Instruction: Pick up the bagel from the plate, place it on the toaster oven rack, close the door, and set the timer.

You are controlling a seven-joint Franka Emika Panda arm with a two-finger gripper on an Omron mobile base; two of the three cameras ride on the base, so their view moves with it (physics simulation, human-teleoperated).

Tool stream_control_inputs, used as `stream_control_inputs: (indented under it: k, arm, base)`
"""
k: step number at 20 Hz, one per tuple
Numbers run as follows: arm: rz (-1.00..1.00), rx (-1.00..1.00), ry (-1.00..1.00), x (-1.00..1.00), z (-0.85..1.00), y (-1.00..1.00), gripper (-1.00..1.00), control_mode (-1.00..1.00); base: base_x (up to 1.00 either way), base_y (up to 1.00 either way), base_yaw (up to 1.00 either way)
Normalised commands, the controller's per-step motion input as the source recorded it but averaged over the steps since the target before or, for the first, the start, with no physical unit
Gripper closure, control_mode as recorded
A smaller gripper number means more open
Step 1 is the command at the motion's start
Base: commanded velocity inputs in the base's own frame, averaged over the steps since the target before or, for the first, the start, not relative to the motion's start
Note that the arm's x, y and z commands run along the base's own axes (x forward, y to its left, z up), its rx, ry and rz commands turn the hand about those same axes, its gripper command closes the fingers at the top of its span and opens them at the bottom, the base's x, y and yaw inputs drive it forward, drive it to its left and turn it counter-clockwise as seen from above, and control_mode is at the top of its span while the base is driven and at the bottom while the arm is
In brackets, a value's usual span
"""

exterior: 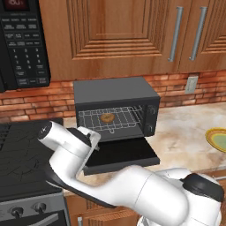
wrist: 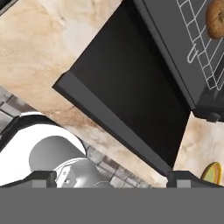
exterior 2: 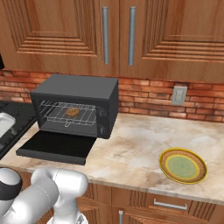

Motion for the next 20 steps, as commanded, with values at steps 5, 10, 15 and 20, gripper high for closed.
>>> stream_control_inputs:
  k: [5,10,15,20]
  arm:
    - [-0.04,-0.14,0.05,0.0,-0.41,-0.01,-1.0,-1.0]
    - [-0.04,-0.13,0.05,0.0,-0.31,0.0,-1.0,-1.0]
    - [-0.03,-0.13,0.07,0.05,-0.24,0.0,-1.0,-1.0]
    - [-0.03,-0.13,0.08,0.14,-0.21,0.0,-1.0,-1.0]
  base:
    - [0.0,0.0,0.0]
    - [0.0,0.0,0.0]
    - [0.0,0.0,0.0]
    - [0.0,0.0,0.0]
